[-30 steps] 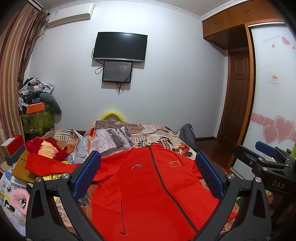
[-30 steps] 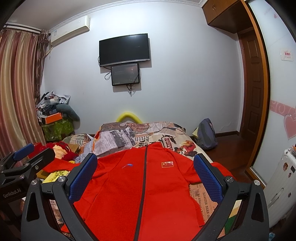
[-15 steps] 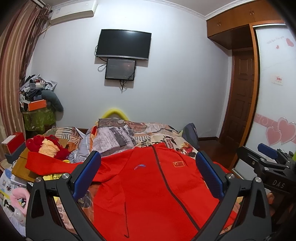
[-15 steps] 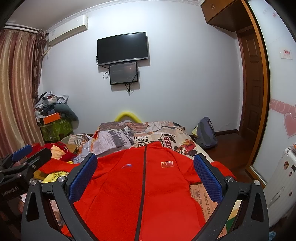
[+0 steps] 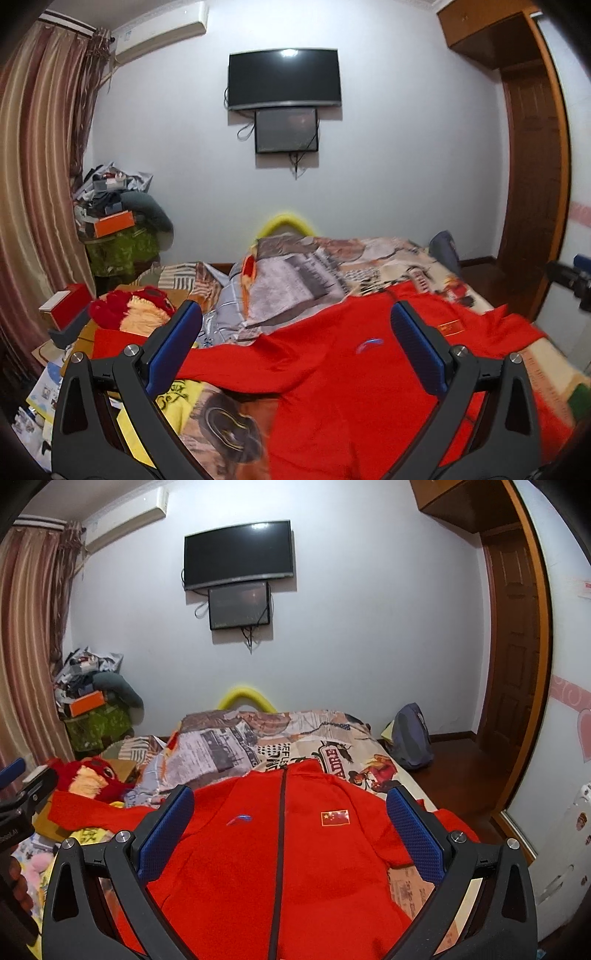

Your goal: Fold large clothes

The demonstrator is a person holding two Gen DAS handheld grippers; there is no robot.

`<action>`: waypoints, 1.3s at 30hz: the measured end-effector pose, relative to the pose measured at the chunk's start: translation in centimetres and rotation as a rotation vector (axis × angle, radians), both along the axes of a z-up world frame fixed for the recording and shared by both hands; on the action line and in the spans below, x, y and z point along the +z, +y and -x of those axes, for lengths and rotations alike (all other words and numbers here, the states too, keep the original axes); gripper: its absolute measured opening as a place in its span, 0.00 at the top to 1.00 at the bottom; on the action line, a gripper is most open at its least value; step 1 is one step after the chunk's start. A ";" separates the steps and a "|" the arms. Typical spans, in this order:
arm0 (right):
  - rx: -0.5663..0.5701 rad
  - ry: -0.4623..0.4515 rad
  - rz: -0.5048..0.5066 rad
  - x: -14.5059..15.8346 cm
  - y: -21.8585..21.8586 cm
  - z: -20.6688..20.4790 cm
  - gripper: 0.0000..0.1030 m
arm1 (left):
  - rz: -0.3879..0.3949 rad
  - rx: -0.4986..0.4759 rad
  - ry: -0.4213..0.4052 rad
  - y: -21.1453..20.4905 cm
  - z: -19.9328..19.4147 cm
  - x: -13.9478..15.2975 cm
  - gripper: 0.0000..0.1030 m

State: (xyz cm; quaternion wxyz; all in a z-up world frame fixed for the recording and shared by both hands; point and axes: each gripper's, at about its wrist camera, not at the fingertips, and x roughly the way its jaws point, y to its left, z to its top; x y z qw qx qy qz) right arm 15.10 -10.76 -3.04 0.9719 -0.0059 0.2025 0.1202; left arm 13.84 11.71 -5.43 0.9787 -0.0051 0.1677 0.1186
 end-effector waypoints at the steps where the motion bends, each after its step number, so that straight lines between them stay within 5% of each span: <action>1: -0.002 0.004 0.009 -0.3 0.3 -0.7 0.00 | 0.012 0.002 0.015 1.2 -0.9 -0.6 0.00; 11: -0.049 0.117 0.148 -4.1 3.5 -8.8 0.00 | 0.215 0.078 0.169 13.9 -7.5 -6.4 0.00; 22: 0.019 0.354 0.216 -10.5 5.3 -15.9 0.00 | 0.599 0.113 0.410 27.7 -8.9 -16.2 0.02; 28: 0.051 0.428 0.238 -13.3 6.5 -17.1 0.00 | 0.852 0.171 0.382 32.9 -7.4 -21.7 0.12; 32: 0.067 0.441 0.268 -14.3 7.7 -18.0 0.00 | 1.052 0.179 0.321 35.5 -7.5 -24.7 0.28; 39: 0.064 0.443 0.286 -14.5 7.7 -18.4 0.00 | 0.990 0.296 0.326 37.6 -9.9 -25.2 0.54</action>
